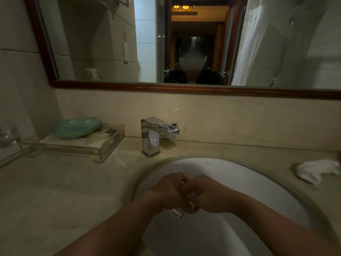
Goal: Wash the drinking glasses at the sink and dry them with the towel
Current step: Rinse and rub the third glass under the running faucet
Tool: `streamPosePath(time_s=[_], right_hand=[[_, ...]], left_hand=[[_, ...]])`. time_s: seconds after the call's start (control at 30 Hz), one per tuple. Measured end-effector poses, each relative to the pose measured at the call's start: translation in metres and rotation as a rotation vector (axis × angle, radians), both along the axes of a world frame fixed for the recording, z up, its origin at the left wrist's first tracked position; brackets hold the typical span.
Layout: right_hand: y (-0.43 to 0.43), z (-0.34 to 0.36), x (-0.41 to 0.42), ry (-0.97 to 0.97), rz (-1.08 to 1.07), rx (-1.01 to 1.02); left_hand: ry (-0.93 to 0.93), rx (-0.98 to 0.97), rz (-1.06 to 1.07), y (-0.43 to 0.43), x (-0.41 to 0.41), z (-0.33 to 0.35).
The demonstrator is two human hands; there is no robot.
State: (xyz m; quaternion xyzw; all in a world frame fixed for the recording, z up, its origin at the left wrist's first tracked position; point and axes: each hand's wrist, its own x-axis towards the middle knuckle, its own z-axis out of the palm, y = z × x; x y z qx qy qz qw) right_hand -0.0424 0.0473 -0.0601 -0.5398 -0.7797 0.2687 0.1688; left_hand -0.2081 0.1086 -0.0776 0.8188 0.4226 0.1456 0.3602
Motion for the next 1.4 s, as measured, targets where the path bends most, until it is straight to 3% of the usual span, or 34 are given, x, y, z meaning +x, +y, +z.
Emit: streamPosePath(time_s=[0.13,0.23,0.3,0.4,0.5,0.6,0.8,0.93,1.1,1.2,1.3,1.4], right_hand=[[0.001,0.006,0.008,0.447,-0.389,0.123],[0.006,0.004,0.014,0.417,-0.575,0.187],[0.009,-0.002,0.013,0.303,-0.630,0.010],[0.007,-0.006,0.010,0.170,-0.540,-0.456],[0.002,-0.001,0.008,0.219,-0.484,-0.670],[0.005,-0.002,0.013,0.221,-0.509,-0.656],[0.008,-0.016,0.017,-0.008,-0.464,-0.520],[0.008,-0.015,0.016,0.140,-0.519,-0.489],[0.010,-0.010,0.023,0.325,-0.465,-0.617],[0.011,-0.012,0.031,0.449,-0.453,-0.721],[0.010,-0.012,0.032,0.477,-0.433,-0.797],[0.011,-0.015,0.031,0.429,-0.385,-0.807]], left_hand=[[0.019,0.066,0.014,0.002,0.000,-0.003],[0.007,0.091,0.015,0.003,0.001,-0.006],[-0.019,0.099,0.023,0.003,0.001,-0.006],[-0.026,0.161,-0.025,-0.002,0.004,-0.003],[-0.035,0.225,-0.090,-0.009,0.009,0.002],[-0.051,0.264,-0.126,-0.012,0.011,0.004],[-0.012,0.216,-0.165,-0.013,0.011,0.001],[-0.040,0.157,-0.145,-0.011,0.013,-0.001],[-0.143,0.086,-0.050,-0.010,0.013,-0.001],[-0.144,-0.129,0.056,-0.007,0.010,-0.002],[-0.127,-0.376,0.024,-0.005,0.005,-0.002],[-0.159,-0.412,-0.015,-0.004,0.004,-0.004]])
